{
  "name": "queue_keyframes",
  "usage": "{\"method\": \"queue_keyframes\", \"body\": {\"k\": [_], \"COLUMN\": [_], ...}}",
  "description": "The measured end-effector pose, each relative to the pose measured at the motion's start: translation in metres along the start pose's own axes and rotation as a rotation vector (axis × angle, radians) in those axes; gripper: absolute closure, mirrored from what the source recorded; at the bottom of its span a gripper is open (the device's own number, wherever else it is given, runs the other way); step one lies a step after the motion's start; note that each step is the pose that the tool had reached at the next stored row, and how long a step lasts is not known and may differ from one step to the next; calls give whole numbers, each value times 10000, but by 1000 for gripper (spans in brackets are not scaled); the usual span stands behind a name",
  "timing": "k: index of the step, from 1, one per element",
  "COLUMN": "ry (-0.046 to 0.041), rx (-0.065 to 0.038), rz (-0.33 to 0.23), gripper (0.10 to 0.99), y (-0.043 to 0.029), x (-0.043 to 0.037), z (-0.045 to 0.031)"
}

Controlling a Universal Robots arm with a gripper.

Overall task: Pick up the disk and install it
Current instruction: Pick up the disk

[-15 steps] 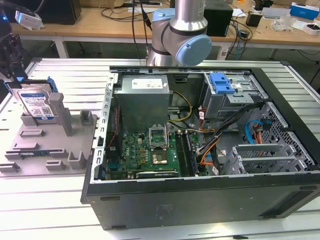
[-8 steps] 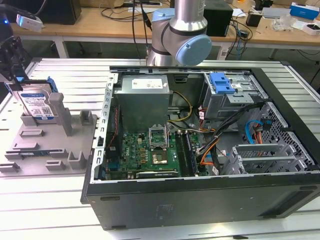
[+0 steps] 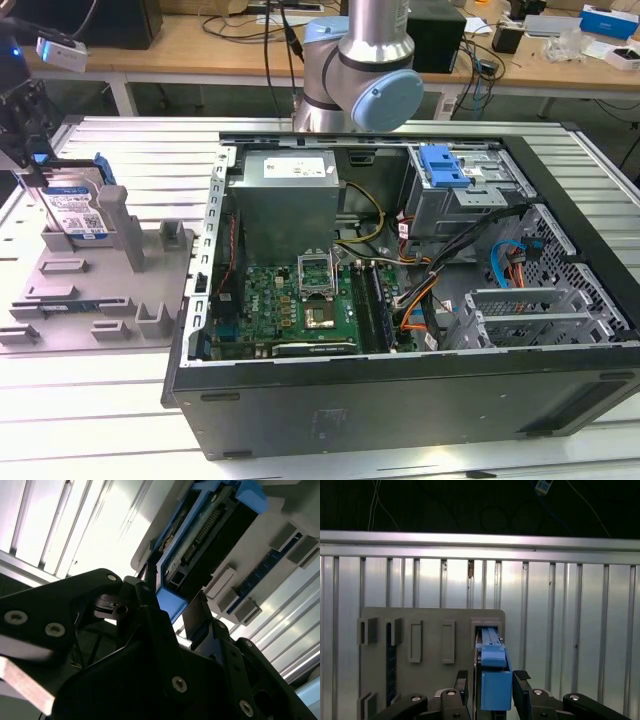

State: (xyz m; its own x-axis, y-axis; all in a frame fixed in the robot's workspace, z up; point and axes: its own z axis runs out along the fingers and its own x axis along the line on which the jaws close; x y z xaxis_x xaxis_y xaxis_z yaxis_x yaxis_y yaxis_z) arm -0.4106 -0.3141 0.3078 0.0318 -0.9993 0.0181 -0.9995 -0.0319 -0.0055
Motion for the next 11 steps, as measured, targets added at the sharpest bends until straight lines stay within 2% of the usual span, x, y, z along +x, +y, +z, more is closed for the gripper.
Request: {"method": "queue_keyframes", "body": {"k": [11], "ry": [-1], "rx": [0], "rz": [0], "gripper": [604], "y": [2], "x": [-2], "z": [77]}}
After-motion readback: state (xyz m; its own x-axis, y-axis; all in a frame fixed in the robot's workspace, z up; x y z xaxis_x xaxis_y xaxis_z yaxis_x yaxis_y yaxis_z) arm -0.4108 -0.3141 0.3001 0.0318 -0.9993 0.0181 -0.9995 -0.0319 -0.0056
